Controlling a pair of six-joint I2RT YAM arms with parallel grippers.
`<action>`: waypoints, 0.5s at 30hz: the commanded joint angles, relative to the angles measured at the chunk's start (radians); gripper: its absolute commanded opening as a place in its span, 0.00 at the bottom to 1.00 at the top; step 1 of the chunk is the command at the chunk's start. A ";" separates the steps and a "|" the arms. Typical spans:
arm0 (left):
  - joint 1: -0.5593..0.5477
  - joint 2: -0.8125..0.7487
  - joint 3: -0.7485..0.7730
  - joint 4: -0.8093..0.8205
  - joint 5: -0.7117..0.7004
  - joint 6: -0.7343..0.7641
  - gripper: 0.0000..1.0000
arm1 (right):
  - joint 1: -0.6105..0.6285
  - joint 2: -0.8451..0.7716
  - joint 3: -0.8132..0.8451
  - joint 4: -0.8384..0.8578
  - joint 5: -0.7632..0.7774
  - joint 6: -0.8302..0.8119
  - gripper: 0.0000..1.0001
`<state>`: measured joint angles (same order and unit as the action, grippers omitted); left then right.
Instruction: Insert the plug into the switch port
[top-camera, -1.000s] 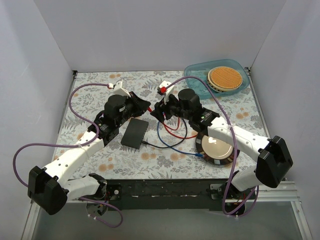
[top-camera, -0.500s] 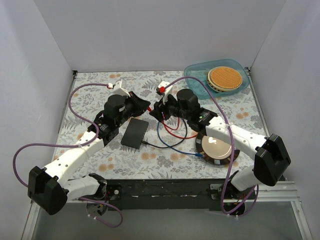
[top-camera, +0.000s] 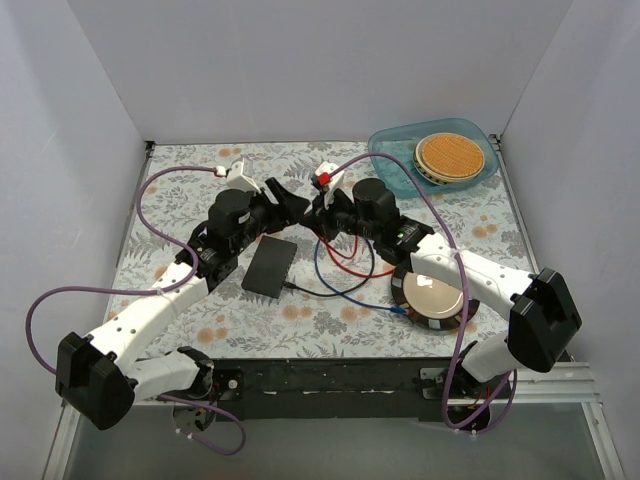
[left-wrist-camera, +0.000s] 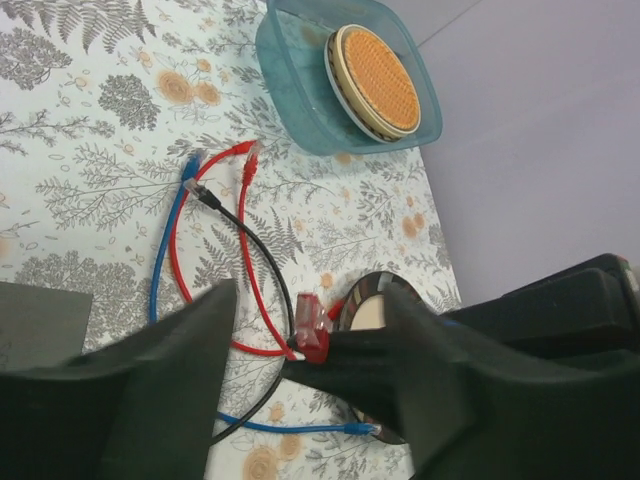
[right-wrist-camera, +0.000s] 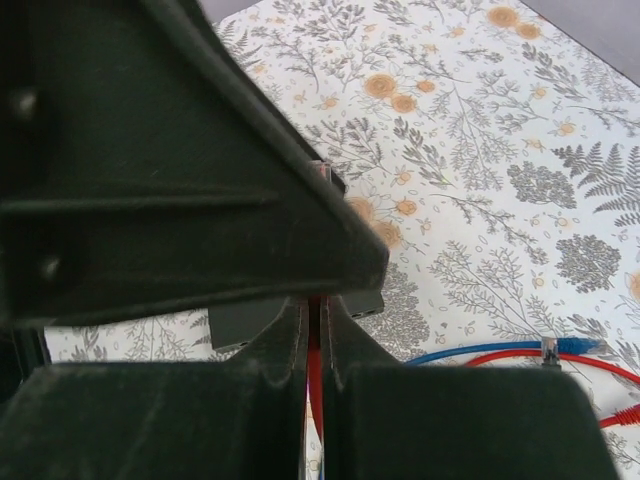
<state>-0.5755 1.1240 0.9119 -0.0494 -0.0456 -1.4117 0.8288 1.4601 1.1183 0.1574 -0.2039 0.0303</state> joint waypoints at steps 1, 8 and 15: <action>-0.003 -0.004 0.041 -0.078 -0.063 0.040 0.75 | -0.011 -0.010 0.017 0.047 0.047 -0.012 0.01; 0.051 0.046 0.116 -0.197 -0.180 0.094 0.94 | -0.013 -0.038 -0.046 0.008 0.075 -0.056 0.01; 0.134 0.069 0.119 -0.227 -0.157 0.115 0.98 | -0.014 -0.023 -0.080 -0.059 0.109 -0.095 0.01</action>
<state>-0.4854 1.1969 1.0019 -0.2283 -0.1844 -1.3289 0.8185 1.4540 1.0462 0.1173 -0.1303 -0.0189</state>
